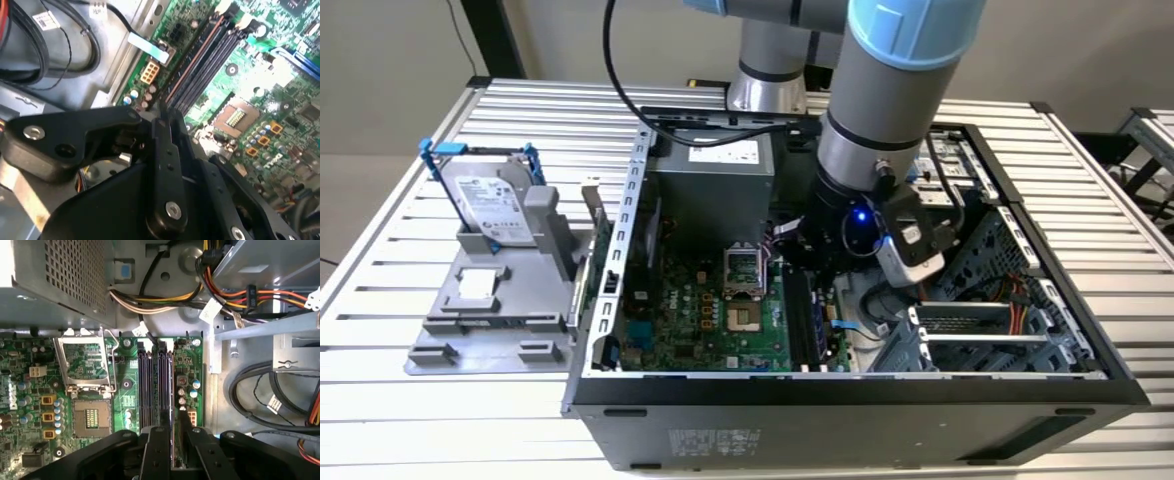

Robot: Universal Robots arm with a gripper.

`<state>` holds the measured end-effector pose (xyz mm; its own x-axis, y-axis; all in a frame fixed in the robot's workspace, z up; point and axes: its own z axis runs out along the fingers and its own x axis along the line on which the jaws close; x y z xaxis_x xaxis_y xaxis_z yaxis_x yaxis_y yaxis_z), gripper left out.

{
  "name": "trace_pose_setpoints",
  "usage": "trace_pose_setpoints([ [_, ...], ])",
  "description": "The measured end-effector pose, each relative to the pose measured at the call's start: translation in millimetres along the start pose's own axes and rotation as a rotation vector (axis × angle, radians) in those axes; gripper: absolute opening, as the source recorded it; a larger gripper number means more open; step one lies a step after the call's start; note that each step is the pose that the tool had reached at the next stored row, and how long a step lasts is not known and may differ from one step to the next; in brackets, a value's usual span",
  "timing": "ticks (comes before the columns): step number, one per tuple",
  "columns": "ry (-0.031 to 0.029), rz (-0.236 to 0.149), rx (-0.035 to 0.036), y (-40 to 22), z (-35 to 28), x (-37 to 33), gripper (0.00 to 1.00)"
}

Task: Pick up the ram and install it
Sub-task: 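Press down the ram until it locks into place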

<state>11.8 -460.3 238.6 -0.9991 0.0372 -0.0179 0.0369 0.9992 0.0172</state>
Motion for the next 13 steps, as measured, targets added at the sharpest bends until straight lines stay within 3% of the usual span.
trace_pose_setpoints([
  [13, 0.0, 0.0, 0.0002, -0.1, -0.1, 1.2, 0.0],
])
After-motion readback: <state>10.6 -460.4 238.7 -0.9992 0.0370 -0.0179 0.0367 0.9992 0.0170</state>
